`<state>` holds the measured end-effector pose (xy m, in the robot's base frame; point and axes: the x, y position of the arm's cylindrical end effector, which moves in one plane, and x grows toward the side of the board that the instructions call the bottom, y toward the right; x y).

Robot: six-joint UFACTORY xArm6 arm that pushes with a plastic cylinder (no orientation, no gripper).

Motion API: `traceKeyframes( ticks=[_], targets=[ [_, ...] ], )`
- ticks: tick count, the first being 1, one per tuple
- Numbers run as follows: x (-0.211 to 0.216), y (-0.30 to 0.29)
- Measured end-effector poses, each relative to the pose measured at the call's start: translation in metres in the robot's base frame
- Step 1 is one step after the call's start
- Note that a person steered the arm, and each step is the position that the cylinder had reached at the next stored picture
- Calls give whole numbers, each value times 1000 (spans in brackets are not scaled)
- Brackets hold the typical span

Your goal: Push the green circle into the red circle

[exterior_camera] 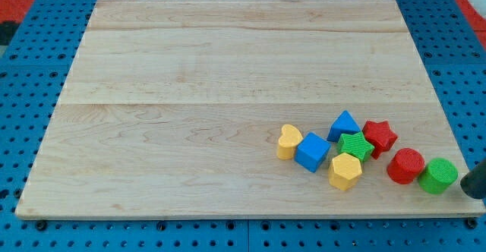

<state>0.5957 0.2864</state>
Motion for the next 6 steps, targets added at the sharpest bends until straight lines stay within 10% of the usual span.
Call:
traceKeyframes(
  ticks=[6],
  targets=[
    [12, -114]
  ],
)
